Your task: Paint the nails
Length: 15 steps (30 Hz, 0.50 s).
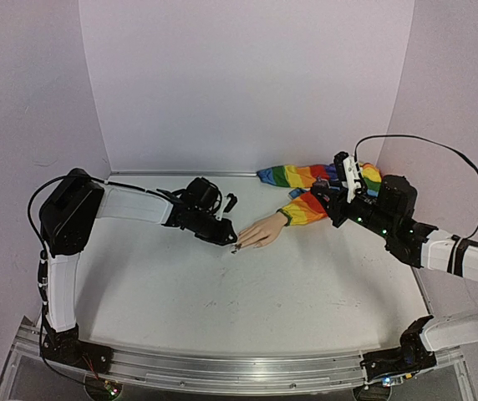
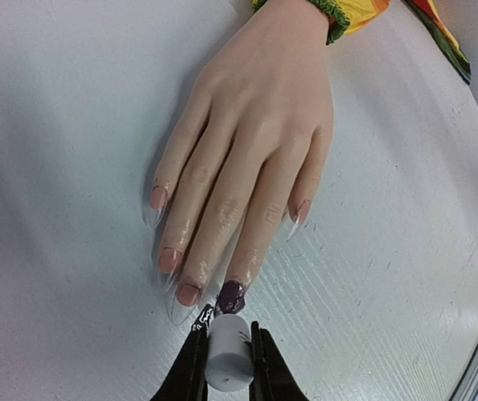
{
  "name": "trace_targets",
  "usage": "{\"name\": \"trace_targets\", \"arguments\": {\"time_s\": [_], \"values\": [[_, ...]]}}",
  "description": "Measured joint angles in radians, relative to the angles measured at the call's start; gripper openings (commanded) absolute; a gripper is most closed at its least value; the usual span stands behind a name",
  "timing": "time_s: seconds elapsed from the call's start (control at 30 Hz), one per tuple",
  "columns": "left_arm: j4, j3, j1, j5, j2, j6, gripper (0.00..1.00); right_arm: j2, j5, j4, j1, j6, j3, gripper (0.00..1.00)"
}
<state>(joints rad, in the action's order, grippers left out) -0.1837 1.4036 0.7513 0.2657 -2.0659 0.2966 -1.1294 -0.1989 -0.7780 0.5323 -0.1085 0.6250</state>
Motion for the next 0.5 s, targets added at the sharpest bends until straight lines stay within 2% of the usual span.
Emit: {"name": "trace_targets", "arguments": {"time_s": [0.5], "values": [[0.001, -0.010, -0.002, -0.009, 0.000, 0.000, 0.00, 0.000, 0.000, 0.000, 0.000, 0.000, 0.000, 0.00]]}}
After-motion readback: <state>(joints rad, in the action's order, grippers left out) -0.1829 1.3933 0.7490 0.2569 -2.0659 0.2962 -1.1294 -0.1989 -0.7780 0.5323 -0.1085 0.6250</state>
